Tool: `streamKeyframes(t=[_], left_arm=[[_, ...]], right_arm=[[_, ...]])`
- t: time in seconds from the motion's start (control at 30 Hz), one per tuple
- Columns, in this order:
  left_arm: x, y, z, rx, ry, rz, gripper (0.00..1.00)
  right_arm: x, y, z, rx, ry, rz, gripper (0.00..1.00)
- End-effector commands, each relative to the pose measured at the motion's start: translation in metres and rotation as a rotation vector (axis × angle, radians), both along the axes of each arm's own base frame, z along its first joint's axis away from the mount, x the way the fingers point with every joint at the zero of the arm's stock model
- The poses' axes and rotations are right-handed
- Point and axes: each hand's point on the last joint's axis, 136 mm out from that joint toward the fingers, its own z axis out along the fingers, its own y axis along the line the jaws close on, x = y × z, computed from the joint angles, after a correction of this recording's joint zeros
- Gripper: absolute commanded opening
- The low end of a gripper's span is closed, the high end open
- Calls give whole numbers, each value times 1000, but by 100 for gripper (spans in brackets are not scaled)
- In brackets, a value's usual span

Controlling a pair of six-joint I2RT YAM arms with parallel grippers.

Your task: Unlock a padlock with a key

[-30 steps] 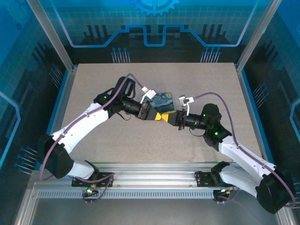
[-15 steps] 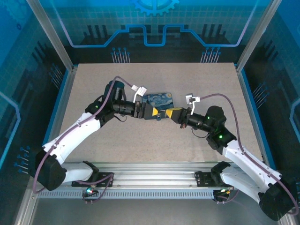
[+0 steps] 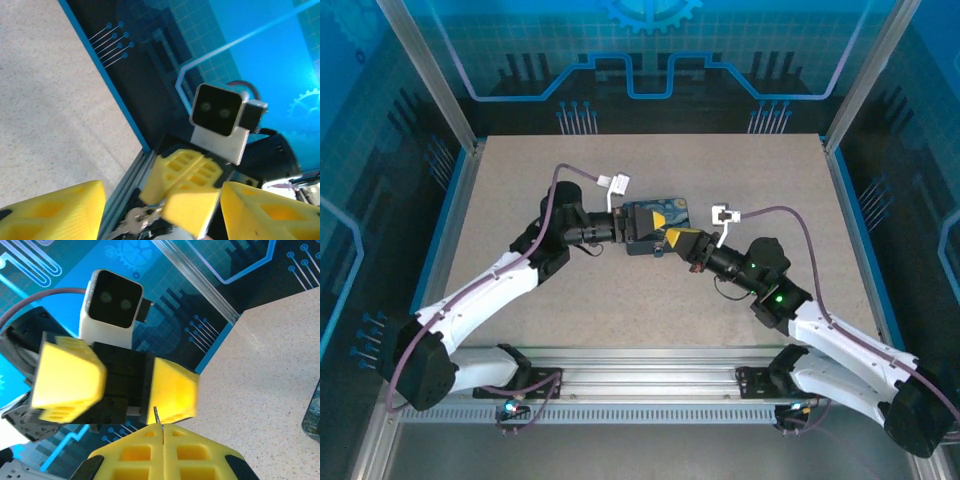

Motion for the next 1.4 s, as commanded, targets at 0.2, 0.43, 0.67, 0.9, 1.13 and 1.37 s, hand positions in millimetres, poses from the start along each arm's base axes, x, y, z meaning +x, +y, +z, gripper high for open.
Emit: streamKeyframes(t=[0.2,0.43,0.67,0.9,1.13,1.37], left_arm=[[-2,-8,14,-63,-24,-17,43],[-3,-10,7,-53,-10,-28,43],[-5,-17,6,-54,-7,-48,27],[-7,-18,7,-56,-19,-58,0],[-9,-16,6,10,-44,-57,0],[-15,-17,1,47,-28,-96,0]], right_arm=[[6,-10,15,81,-48,-88,0],[6,-13,13,104,-39,-102,0],[7,-13,14,124,-36,-101,0],[9,-11,11,122,-25,-98,0],[7,-13,1,56,-5,-105,23],[-2,-29,7,65,-29,-111,44]])
